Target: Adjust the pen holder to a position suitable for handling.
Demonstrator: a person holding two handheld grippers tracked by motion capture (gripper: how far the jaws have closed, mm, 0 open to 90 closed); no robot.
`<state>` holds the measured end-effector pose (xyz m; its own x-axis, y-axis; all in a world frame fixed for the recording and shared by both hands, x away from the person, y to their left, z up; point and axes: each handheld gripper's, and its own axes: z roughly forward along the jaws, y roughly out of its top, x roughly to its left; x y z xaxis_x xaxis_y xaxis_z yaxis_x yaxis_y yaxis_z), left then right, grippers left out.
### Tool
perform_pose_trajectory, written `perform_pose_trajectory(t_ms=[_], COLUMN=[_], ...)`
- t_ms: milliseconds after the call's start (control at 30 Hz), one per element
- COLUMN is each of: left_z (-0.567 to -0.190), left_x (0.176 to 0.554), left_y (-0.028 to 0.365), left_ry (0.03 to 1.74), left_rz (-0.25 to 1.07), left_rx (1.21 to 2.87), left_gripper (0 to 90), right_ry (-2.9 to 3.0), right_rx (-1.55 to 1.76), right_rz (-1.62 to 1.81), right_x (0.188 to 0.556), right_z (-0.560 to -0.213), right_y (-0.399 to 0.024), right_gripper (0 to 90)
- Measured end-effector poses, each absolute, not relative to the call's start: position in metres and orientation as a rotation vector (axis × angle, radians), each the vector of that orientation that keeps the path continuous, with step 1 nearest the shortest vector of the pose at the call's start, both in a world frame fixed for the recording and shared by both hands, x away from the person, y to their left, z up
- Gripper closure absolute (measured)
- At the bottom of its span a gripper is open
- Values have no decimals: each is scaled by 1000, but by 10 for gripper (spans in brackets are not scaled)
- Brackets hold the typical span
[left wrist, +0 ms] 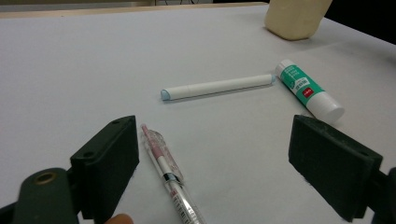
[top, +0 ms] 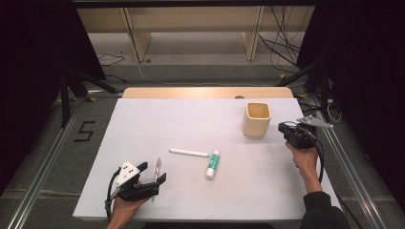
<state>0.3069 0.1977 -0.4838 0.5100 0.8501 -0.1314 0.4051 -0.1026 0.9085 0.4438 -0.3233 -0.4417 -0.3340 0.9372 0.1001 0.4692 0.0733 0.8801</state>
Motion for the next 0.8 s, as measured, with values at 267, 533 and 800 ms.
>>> perform_pose_trajectory(t_ms=[267,533,800], left_z=[-484,-484,-484], left_x=[307,307,307], left_y=[197,197,197], left_ry=[1068,1068,1070], left_rz=[535,533,532], left_rx=[1718,1716,1716], left_gripper=[159,159,159], right_ry=[1844,1856,1878], right_rx=[1437,1481,1492], right_rz=[1188,1171,1172], right_x=[468,487,497], right_z=[-450,-459,-465], right_y=[-322,-317,-313], right_gripper=[900,900,900])
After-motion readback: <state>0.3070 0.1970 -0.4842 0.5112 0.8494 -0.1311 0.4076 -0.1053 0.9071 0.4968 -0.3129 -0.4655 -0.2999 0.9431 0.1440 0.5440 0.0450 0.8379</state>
